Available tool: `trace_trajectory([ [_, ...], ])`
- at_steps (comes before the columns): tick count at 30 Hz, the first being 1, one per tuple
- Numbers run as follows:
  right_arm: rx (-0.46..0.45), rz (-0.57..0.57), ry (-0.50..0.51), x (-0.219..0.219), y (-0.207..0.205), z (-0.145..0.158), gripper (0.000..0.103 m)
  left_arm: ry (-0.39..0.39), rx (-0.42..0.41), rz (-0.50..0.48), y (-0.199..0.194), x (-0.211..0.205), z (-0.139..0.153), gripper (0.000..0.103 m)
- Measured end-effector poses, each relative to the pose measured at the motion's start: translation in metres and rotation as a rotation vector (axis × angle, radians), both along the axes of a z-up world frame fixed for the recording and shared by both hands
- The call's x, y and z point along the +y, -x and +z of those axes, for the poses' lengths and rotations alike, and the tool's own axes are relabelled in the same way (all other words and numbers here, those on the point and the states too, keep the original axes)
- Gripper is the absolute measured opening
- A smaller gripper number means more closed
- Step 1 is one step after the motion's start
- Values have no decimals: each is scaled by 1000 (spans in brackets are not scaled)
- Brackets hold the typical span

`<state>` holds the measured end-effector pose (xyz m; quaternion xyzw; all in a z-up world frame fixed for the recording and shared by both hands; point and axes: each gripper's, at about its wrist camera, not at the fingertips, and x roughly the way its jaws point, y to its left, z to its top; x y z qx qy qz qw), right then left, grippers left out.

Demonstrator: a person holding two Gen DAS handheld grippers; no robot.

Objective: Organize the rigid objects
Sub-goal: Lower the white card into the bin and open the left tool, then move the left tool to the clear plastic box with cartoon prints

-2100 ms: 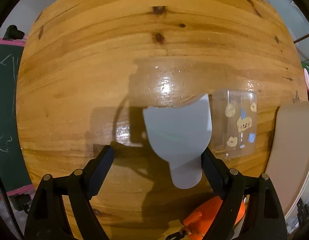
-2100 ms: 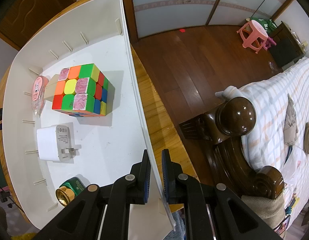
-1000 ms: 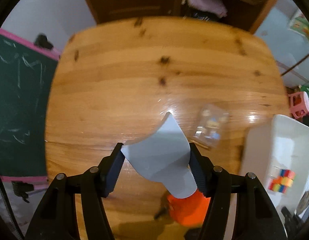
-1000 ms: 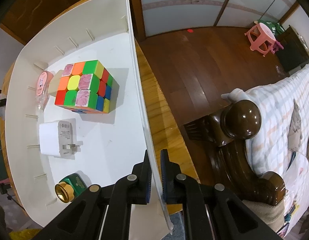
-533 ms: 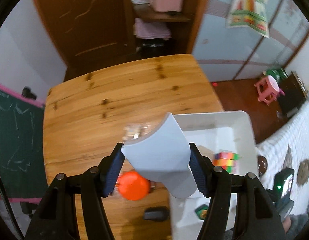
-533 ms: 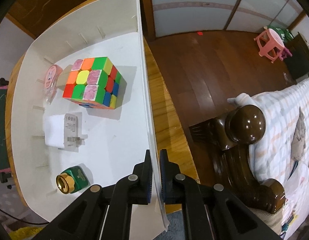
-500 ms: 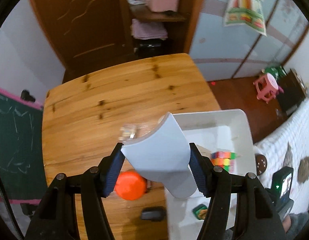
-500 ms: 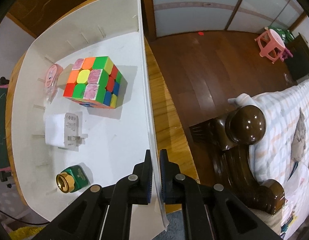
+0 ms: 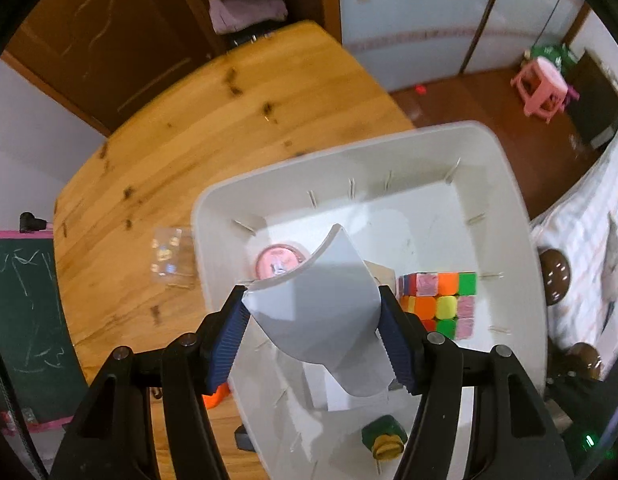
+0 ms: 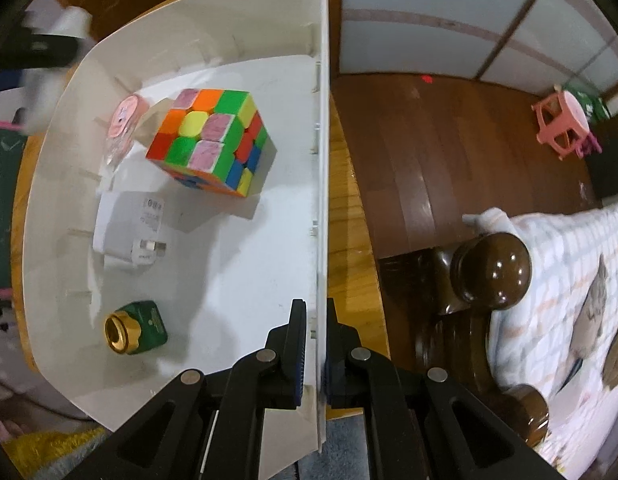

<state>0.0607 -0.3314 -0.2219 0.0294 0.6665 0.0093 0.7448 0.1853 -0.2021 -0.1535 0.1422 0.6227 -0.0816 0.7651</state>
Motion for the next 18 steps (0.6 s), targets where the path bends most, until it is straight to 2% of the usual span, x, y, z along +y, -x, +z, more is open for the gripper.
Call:
trace_trajectory([
  [6,-14,12,-42,-6,1,0,5,-50,58,-15,-7,-14,-32,67],
  [13,-15,14,-56,-8,0,-2,5,-99,93,-18,-11,-21,-47,68],
  [14,-15,15,-55,-8,0,-2,5,-103,105,-14,-12,-20,-49,69],
  [15,-15,15,-55,-7,0,-2,5,-106,116,-9,-12,-19,-50,79],
  [17,-15,13,-54,-6,0,-1,5,-115,109,4,-12,-17,-49,90],
  [18,-15,12,-53,-6,0,-1,5,-115,100,2,-11,-16,-47,90],
])
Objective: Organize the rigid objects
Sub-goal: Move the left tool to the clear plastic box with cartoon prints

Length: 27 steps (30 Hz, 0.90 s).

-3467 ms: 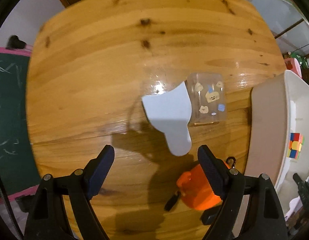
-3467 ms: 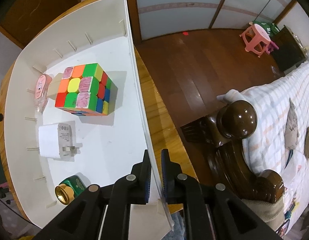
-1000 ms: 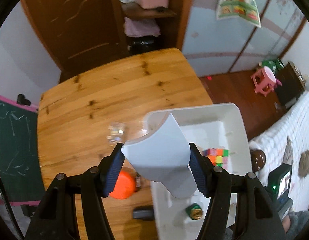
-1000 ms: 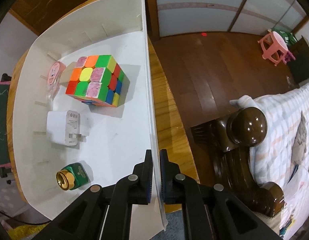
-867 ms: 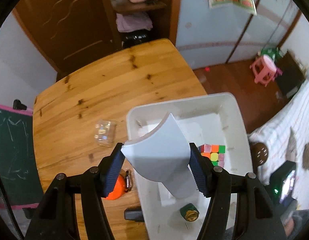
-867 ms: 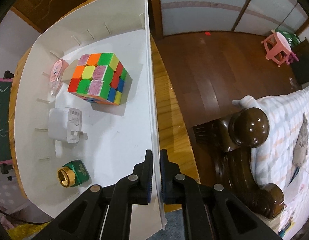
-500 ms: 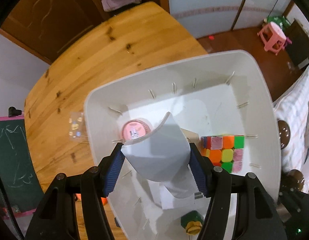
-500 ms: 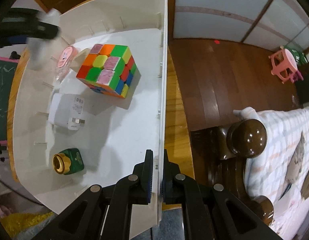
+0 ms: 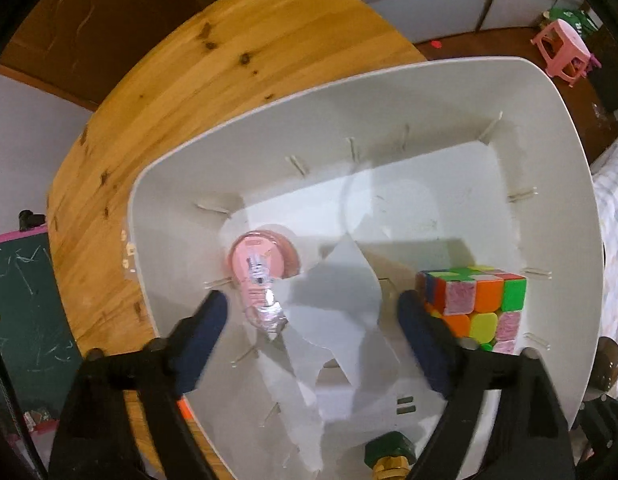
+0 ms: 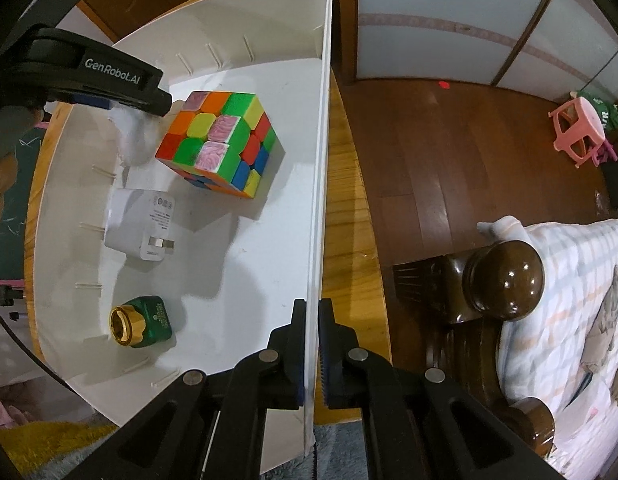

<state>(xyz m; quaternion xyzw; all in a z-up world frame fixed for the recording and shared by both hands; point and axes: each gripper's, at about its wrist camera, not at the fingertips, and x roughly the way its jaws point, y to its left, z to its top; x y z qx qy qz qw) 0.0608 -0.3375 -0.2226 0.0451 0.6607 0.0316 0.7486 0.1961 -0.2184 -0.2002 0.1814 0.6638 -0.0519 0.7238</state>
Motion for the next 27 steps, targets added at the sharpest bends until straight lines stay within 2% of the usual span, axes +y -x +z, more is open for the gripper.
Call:
trace_trajectory([
  [6,0,-13,5,0,0,0,5,7,-42,-24,11,3,22,90],
  [13,-3,-41,-5,-3,0,-1,5,53,-104,-25,25,23,61,90],
  [27,12,-132,-22,-8,1,-3,4,101,-269,121,42,135,136,90],
])
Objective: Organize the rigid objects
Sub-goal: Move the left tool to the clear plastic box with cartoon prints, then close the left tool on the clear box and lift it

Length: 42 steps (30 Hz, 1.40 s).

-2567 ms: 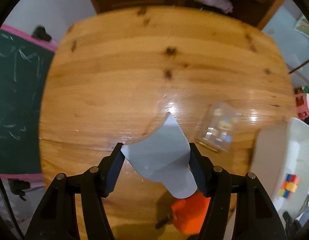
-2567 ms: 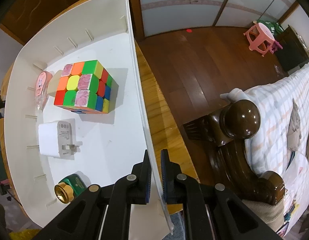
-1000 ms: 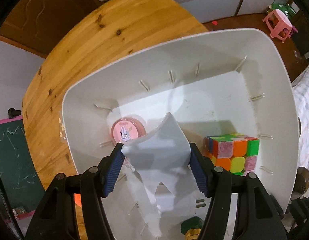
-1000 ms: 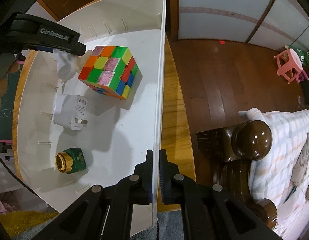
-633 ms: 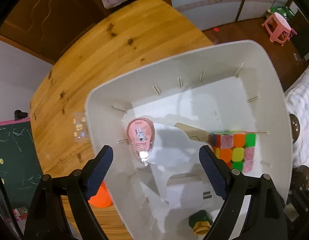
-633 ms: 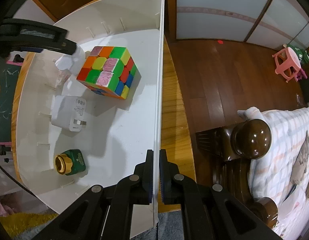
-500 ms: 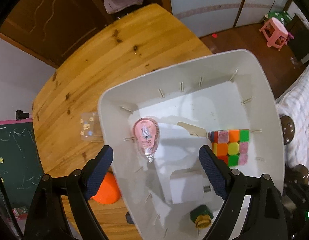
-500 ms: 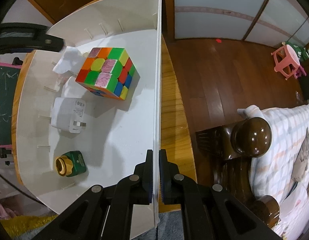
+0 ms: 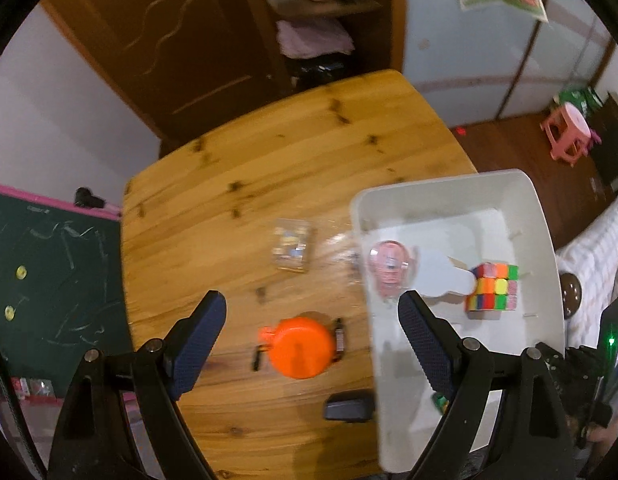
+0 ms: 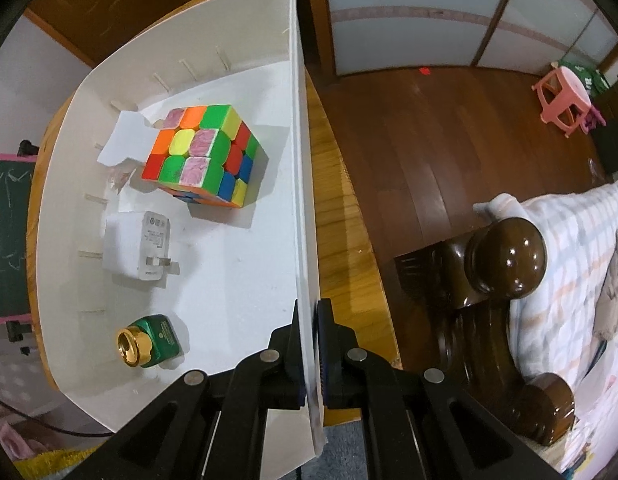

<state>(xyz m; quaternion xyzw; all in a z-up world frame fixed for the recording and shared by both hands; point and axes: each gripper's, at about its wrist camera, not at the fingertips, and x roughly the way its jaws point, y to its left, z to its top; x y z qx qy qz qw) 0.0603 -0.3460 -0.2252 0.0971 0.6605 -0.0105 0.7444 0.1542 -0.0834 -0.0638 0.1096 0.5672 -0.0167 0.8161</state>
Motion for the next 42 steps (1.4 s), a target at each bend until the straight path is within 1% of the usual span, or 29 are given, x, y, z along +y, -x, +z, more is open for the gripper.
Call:
trace_trajectory([
  [5,-6,-33,20,1,-1,4,4,6,-25,42,1,38,7,90],
  [10,-4,-71,38,2,1,5,4,19,0,45,-8,60,-9,90],
  [15,-2,-119,45,2,1,5,6,31,53,7,-27,65,-42,90],
  [19,2,-150,57,3,1,5,7,44,113,-21,-48,61,-76,90],
  [23,5,-179,63,2,0,5,8,66,184,-22,-72,56,-115,90],
  [27,14,-197,68,2,-1,4,9,70,228,-23,-90,50,-145,90],
  [35,37,-217,76,2,-3,3,10,91,291,-14,-108,47,-180,90],
  [40,51,-226,77,1,-5,3,11,77,292,-28,-111,42,-190,88],
  [42,55,-227,80,1,-5,2,11,76,295,-21,-112,42,-192,76],
])
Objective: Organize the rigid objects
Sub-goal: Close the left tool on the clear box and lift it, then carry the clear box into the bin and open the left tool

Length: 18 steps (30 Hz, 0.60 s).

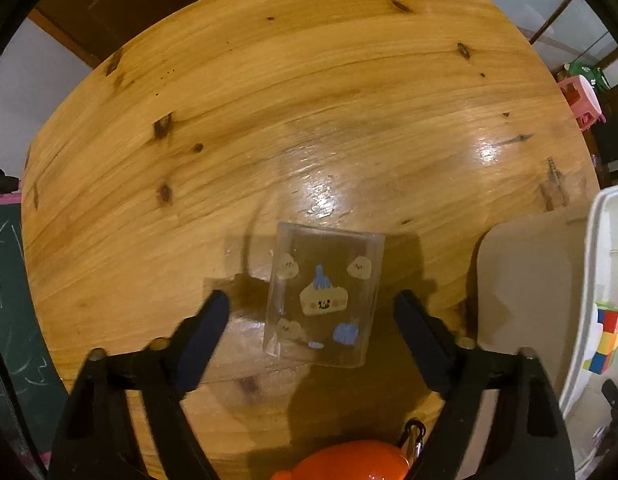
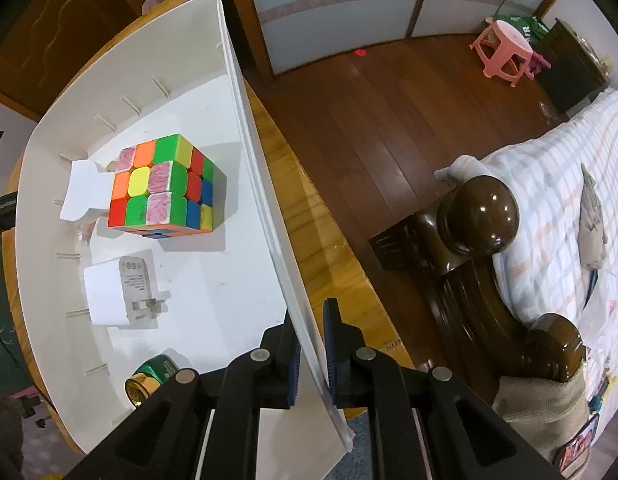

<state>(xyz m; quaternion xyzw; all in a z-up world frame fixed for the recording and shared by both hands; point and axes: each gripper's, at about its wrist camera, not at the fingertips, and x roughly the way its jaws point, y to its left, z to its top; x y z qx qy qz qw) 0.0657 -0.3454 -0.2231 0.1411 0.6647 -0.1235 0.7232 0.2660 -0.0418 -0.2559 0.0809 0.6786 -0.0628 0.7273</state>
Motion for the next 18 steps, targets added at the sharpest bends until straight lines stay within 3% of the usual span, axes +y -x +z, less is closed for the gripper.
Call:
trace_trajectory([
  [5,7,-5,-2,0,-1,0,11,49,13,50,-1,8,-2,71],
  [7,8,-5,-3,-1,-1,-1,11,52,4,47,-2,10,-1,65],
  [8,10,-5,-3,-1,-1,-1,11,55,-4,42,-1,11,1,57],
  [18,15,6,3,0,-2,-3,11,43,-10,114,4,24,4,54],
])
